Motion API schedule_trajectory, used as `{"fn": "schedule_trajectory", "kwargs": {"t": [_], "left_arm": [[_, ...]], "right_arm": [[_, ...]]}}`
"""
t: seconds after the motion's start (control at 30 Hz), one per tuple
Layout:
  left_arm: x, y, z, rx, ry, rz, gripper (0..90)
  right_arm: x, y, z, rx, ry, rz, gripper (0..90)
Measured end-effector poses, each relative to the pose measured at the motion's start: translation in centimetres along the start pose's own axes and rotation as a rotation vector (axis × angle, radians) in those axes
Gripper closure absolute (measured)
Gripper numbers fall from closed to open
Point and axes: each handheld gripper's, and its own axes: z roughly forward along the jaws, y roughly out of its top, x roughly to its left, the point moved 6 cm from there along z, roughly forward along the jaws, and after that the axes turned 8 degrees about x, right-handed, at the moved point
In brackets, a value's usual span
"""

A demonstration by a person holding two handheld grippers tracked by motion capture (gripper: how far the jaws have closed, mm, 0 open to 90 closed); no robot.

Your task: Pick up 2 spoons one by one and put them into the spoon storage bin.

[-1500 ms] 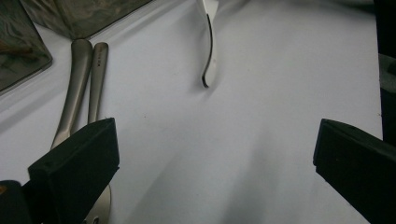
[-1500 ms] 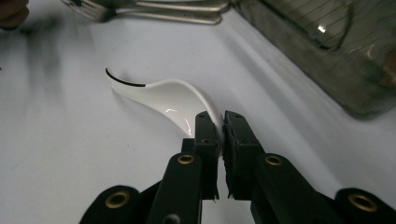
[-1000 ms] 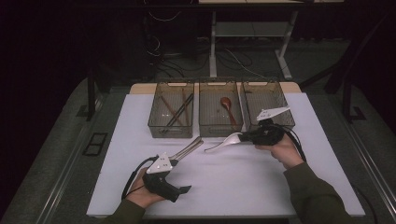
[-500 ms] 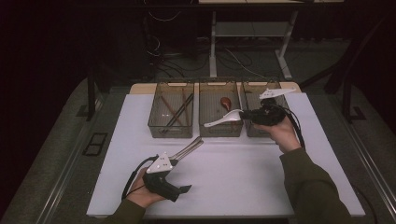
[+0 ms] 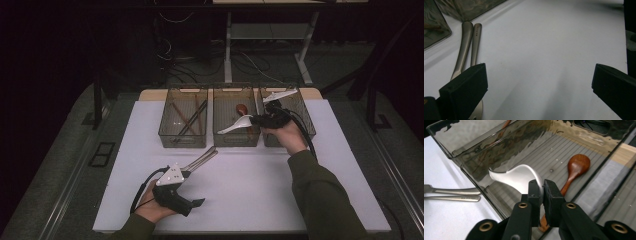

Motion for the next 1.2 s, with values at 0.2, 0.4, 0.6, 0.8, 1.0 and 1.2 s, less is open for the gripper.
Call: {"fn": "schedule_trajectory", "kwargs": {"t": [0.2, 0.4, 0.6, 0.8, 1.0, 1.2], "left_arm": [[0.0, 0.0, 0.0, 0.0, -0.002, -0.005, 0.0], [0.0, 0.0, -0.1, -0.005, 0.0, -0.014, 0.0], [0.0, 0.1, -0.1, -0.005, 0.009, -0.013, 0.0], [0.1, 0.2, -0.2, 0.003, 0.026, -0.021, 0.0], [0.8, 0.6, -0.7, 0.004, 0.051, -0.039, 7.0], [2.3, 1.5, -0.9, 0.022, 0.086, -0.065, 23.0]], "right_arm": [[0.2, 0.2, -0.6, -0.046, 0.035, 0.0, 61.9], [1.1, -0.2, -2.2, -0.105, 0.075, -0.007, 46.1], [2.5, -2.3, -3.6, -0.163, 0.062, 0.001, 33.0], [3.4, -4.9, -4.2, -0.153, 0.06, -0.015, 20.6], [3.8, -7.6, -4.6, -0.136, 0.016, -0.042, 18.2], [3.8, -10.5, -5.5, -0.147, 0.015, -0.034, 18.2]]}}
